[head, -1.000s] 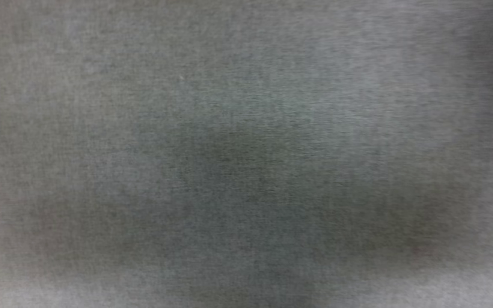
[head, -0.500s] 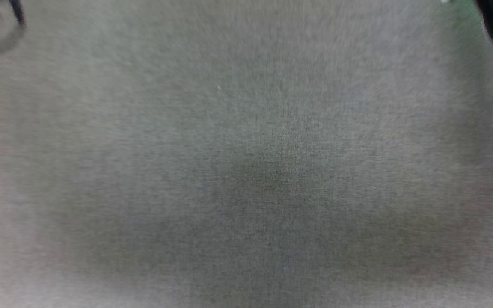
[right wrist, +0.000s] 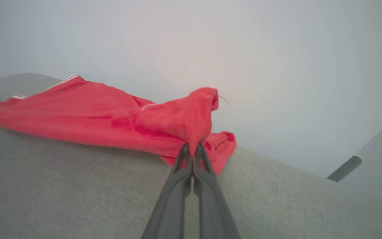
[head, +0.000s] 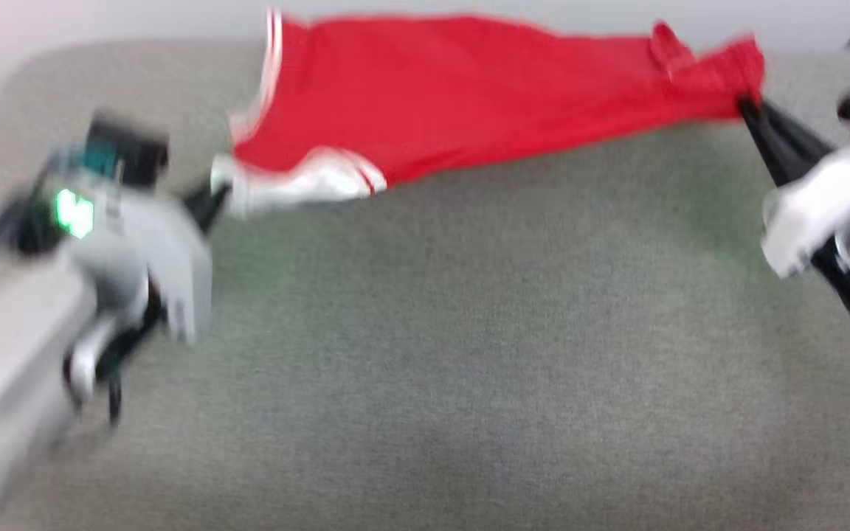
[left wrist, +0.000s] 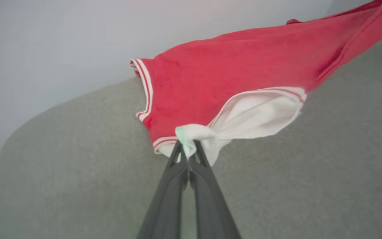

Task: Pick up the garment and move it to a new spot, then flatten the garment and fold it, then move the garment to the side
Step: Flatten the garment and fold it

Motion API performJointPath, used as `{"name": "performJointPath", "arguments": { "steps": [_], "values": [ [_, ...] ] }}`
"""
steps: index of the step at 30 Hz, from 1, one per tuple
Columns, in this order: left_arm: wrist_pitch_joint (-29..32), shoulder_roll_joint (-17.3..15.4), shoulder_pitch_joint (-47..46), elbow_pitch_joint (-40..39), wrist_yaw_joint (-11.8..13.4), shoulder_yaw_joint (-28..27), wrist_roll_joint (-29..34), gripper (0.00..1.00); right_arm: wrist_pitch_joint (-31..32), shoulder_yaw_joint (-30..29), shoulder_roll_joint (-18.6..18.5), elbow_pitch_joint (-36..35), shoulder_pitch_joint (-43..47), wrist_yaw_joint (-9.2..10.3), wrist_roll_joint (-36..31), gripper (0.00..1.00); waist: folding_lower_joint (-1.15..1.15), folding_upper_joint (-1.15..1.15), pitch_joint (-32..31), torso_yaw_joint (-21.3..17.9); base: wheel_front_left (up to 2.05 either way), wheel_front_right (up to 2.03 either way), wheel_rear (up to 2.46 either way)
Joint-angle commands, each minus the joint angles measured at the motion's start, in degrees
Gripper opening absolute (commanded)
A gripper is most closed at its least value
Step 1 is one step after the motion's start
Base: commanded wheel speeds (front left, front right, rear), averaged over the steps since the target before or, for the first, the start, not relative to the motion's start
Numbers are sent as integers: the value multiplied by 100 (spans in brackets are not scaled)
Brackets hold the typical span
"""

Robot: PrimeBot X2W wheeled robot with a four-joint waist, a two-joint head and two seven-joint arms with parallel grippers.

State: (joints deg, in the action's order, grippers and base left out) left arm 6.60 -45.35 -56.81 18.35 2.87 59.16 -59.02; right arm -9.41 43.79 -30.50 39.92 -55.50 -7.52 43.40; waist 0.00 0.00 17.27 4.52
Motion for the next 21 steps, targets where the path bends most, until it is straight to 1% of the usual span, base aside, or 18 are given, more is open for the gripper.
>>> {"name": "performJointPath", "arguments": {
  "steps": [1,3,5,7,10,11,13,15,18,19,20,21],
  "values": [
    [58,-171,449,-448,265,-9,-232,0,-37,-15,-138,-142,328,6,101,0,0,0,-570,155,0,0,0],
    [52,-528,1023,-1177,709,17,-433,0,-128,-87,-345,-399,709,6,139,0,0,0,-594,196,0,0,0],
    [13,-818,1565,-1806,1117,21,-657,0,-211,-189,-501,-641,1101,7,118,0,0,0,-601,228,0,0,0],
    [-65,-1044,2039,-2358,1504,36,-830,0,-256,-322,-631,-840,1545,7,93,0,0,0,-605,266,0,0,0],
    [-202,-1270,2629,-2963,1994,18,-1171,0,-313,-641,-734,-1139,2176,7,-38,0,0,0,-607,319,0,0,0],
    [-326,-1340,2970,-3266,2258,25,-1339,0,-336,-906,-735,-1377,2596,7,-128,0,0,0,-608,327,0,0,0],
    [-435,-1361,3275,-3528,2464,31,-1525,0,-325,-1247,-697,-1617,3024,7,-208,0,0,0,-601,328,0,0,0],
    [-557,-1446,3538,-3706,2722,12,-1655,0,-263,-1566,-668,-1910,3443,7,-392,0,0,0,-595,324,0,0,0],
    [-787,-1496,3968,-3982,3099,-82,-1950,0,-74,-2109,-518,-2453,4177,7,-672,0,0,0,-576,289,0,0,0],
    [-877,-1505,4098,-4091,3190,-118,-2043,0,-8,-2319,-441,-2647,4446,7,-783,0,0,0,-565,281,0,0,0],
    [-877,-1505,4098,-4091,3190,-118,-2043,0,-8,-2319,-441,-2647,4446,7,-783,0,0,0,-565,281,0,0,0],
    [-941,-1537,4233,-4177,3274,-136,-2128,0,65,-2504,-340,-2851,4715,7,-880,0,0,0,-549,275,0,0,0]
  ]
}}
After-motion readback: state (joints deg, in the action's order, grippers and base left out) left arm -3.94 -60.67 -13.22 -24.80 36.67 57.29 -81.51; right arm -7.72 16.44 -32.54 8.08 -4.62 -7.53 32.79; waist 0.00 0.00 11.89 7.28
